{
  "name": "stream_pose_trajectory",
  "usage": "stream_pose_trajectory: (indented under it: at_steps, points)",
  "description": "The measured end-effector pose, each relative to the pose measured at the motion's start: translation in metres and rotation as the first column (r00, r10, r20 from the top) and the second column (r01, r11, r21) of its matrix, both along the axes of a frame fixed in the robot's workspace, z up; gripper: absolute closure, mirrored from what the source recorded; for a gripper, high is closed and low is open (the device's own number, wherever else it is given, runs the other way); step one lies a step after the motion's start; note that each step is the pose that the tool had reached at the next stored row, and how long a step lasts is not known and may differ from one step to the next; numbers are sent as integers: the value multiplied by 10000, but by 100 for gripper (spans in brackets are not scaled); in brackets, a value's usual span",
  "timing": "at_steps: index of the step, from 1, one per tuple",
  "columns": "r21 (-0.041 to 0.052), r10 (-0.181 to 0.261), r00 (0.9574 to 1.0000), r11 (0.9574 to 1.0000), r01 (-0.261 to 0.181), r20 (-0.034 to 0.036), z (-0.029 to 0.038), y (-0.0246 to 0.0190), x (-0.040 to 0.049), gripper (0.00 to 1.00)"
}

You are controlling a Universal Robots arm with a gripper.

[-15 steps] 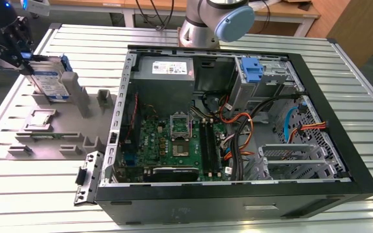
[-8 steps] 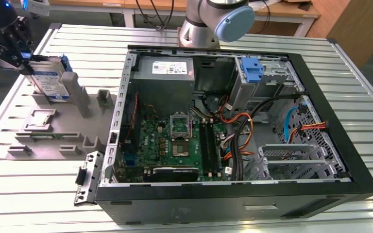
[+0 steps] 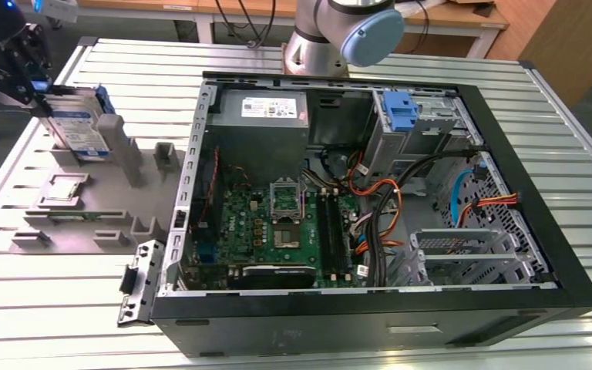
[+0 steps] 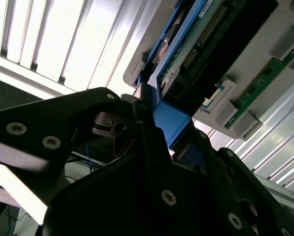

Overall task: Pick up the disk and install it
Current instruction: 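Pick up the disk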

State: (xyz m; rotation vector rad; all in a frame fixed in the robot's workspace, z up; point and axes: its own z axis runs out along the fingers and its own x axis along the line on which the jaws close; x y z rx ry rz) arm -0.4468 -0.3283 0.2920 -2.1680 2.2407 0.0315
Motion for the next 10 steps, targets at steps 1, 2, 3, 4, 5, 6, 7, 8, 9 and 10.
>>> stream_pose_trajectory:
  at_steps: [1, 2, 3, 4, 5, 6, 7, 8, 9, 10]
  points:
    - [0, 0, 10000, 10000, 0, -1, 4, 0, 0, 64]
    - [0, 0, 10000, 10000, 0, -1, 8, 0, 0, 64]
    - [0, 0, 10000, 10000, 0, -1, 12, 0, 0, 64]
    - [-1, 0, 10000, 10000, 0, -2, 18, 0, 0, 64]
    - [0, 0, 10000, 10000, 0, -1, 23, 0, 0, 64]
    - [0, -1, 10000, 10000, 1, 0, 27, 0, 0, 64]
    - [0, 0, 10000, 10000, 0, 0, 32, 0, 0, 64]
    - [0, 0, 10000, 10000, 0, 0, 38, 0, 0, 64]
    - [0, 0, 10000, 10000, 0, -1, 44, 0, 0, 64]
    - [0, 0, 10000, 10000, 0, 0, 49, 0, 0, 64]
